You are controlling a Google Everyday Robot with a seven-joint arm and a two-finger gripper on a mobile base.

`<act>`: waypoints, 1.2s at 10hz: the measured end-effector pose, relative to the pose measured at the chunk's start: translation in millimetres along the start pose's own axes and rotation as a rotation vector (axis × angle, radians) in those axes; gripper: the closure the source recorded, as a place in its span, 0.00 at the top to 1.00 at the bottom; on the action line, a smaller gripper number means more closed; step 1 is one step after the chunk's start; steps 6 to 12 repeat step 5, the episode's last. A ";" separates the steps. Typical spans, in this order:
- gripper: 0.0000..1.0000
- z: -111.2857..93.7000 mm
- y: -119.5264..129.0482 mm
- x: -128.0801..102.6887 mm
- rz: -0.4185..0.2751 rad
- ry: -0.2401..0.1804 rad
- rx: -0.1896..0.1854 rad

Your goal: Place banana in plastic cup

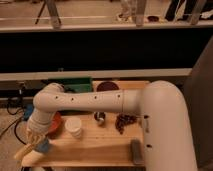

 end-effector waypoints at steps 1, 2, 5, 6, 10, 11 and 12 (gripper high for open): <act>0.49 2.2 -0.4 -0.5 -0.007 0.001 -0.008; 0.57 3.2 0.0 -0.3 -0.012 0.009 -0.015; 0.80 -4.7 1.6 6.4 -0.004 0.078 -0.022; 0.80 -4.7 1.6 6.4 -0.004 0.078 -0.022; 0.80 -4.7 1.6 6.4 -0.004 0.078 -0.022; 0.80 -4.7 1.6 6.4 -0.004 0.078 -0.022; 0.80 -4.7 1.6 6.4 -0.004 0.078 -0.022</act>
